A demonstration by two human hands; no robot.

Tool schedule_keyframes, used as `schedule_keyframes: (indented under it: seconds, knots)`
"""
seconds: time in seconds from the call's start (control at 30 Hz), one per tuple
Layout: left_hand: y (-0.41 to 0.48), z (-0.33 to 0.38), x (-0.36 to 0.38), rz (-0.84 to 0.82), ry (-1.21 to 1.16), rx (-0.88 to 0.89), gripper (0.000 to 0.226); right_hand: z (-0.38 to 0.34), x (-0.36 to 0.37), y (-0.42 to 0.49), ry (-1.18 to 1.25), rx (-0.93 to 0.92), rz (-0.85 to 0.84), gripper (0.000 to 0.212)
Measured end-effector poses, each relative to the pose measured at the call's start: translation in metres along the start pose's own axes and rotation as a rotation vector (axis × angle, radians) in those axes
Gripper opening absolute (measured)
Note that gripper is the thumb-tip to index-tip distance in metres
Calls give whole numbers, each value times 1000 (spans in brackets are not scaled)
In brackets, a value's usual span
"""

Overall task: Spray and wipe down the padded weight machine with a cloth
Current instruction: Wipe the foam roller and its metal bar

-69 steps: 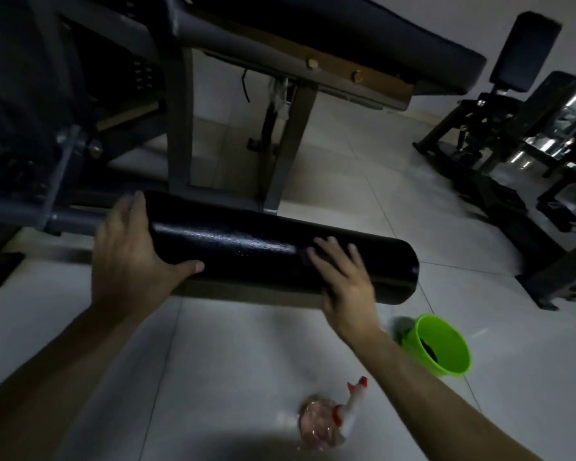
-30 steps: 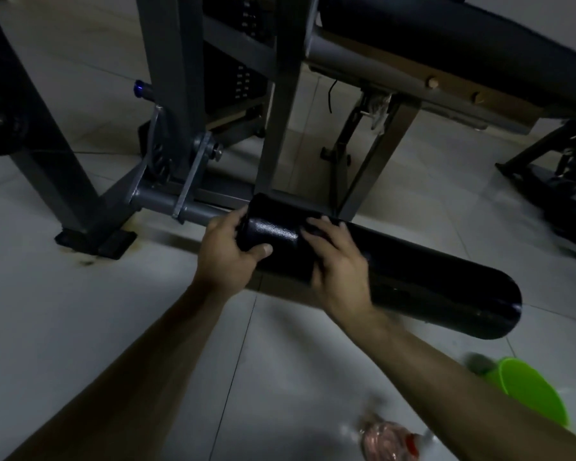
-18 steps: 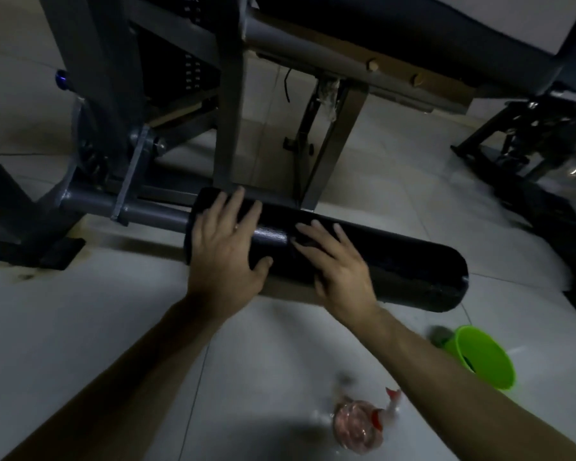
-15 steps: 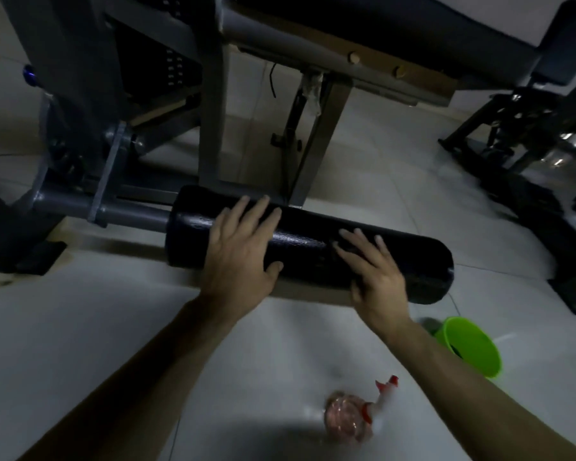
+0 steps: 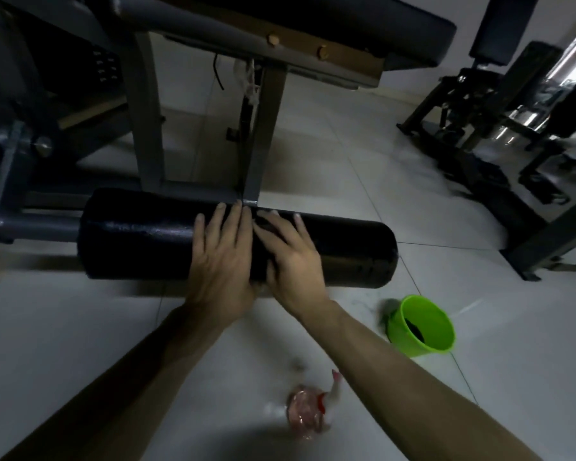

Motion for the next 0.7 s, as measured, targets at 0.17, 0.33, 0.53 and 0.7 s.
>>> schedule_keyframes:
  seconds: [0.17,0.33,0.53,0.7]
  knots:
    - [15,43,18,-92,15,174,115,100,-46,-43,-92,233,102,65]
    - [19,66,35,-165,107,149,117,144,-68,-85,25,594,271,61]
    - [31,73,37,-161,122,94,112,121,-44,-101,88,592,311,62]
    - [31,73,39,-161,84,84,111,171,-62,-32,261,832,326,37]
Point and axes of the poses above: each hand's wrist, its own y-axis towards the middle knuckle, its own x-axis out of the palm, z = x × y, the point moved 1 cm from there along y, towards the middle knuckle, and after that the axes turned 4 degrees about -y, right-handed, at the moved point
